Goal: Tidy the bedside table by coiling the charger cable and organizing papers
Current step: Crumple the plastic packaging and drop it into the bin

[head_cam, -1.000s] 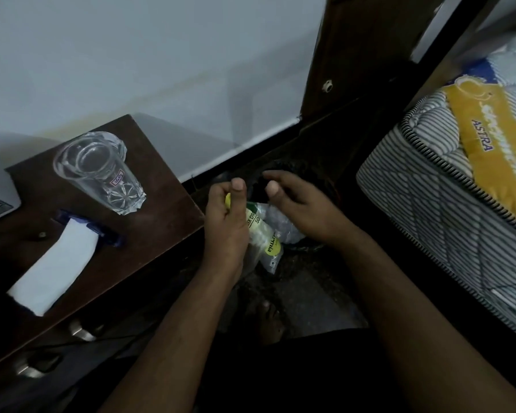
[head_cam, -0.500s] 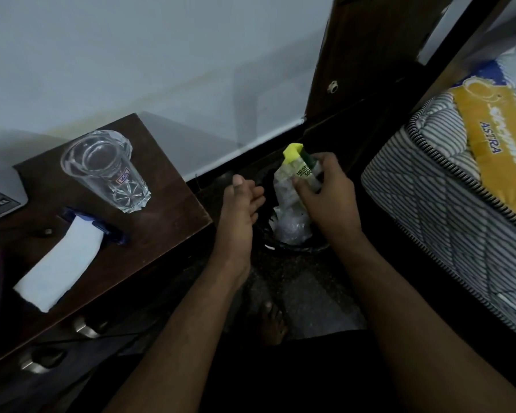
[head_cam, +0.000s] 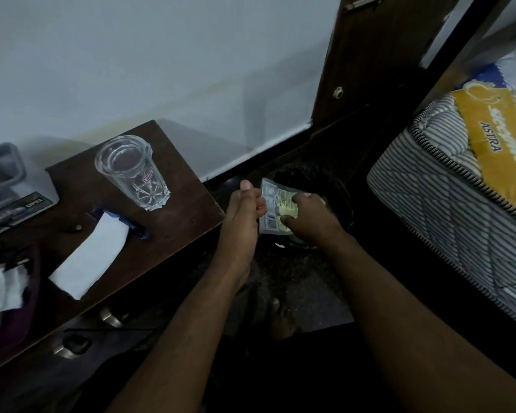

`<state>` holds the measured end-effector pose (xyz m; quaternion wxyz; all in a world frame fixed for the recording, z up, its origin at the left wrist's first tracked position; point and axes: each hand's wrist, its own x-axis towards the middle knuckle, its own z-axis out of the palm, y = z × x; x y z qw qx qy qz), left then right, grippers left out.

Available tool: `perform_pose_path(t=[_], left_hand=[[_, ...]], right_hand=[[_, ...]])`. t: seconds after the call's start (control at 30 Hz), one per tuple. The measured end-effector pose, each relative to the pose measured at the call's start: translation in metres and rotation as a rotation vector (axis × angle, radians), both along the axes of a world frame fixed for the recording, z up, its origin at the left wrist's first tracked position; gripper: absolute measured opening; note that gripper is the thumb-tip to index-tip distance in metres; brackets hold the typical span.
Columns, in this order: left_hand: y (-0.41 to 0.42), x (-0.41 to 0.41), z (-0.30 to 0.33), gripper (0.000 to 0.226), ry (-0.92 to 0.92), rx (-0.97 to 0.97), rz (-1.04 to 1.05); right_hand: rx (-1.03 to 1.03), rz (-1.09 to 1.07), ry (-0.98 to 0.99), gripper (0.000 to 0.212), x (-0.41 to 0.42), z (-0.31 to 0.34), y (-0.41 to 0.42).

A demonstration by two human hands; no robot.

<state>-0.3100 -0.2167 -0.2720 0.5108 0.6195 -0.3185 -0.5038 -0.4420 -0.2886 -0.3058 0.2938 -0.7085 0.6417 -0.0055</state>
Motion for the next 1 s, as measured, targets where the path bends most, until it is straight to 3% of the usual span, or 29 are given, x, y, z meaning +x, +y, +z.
perform_pose_path(t=[0.33, 0.53, 0.8, 1.0], left_hand=[[0.013, 0.014, 0.013, 0.032, -0.104, -0.062, 0.029], [0.052, 0.037, 0.032, 0.046, -0.235, -0.114, 0.074], [0.146, 0.107, 0.047, 0.016, -0.561, -0.079, 0.097], [0.19, 0.159, 0.05, 0.043, -0.678, 0.094, 0.159]], right_hand=[[-0.111, 0.151, -0.053, 0.047, 0.03, 0.036, 0.017], [-0.184, 0.247, -0.126, 0.043, 0.059, 0.062, 0.047], [-0.243, 0.401, -0.212, 0.04, 0.127, 0.084, 0.11], [-0.306, 0.426, -0.327, 0.035, 0.191, 0.098, 0.146]])
